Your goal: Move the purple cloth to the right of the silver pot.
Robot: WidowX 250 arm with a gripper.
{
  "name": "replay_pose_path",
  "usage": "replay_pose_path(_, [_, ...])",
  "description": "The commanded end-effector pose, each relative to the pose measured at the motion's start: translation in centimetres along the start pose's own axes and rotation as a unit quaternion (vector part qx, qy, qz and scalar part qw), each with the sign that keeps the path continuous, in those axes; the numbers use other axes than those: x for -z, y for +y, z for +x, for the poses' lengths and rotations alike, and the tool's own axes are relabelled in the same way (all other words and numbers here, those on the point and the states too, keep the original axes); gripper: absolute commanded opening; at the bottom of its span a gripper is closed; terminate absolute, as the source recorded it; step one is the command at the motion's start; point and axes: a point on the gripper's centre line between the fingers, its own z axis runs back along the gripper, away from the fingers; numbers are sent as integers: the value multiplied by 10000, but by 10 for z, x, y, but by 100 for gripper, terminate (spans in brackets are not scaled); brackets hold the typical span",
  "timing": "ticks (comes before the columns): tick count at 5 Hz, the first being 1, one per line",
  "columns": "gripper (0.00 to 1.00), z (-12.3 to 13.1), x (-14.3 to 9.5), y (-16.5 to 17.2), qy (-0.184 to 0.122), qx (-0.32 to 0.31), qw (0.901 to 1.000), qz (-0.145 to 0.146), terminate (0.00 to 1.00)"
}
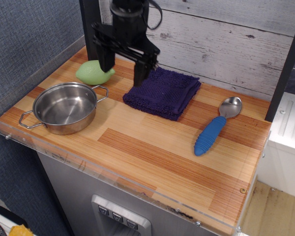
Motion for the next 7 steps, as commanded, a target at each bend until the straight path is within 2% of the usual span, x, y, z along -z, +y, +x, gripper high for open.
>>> replay_pose_path(1, [100,29,18,-16,-336,-544,9978,-193,0])
replay_pose_path(3, [100,55,15,-34,-544,-468,9956,-599,0])
replay_pose_path(4, [100,61,19,-40,-577,-426,9953,-644,0])
replay_pose_path(7, [100,48,64,-48,-65,-191,9985,-517,0])
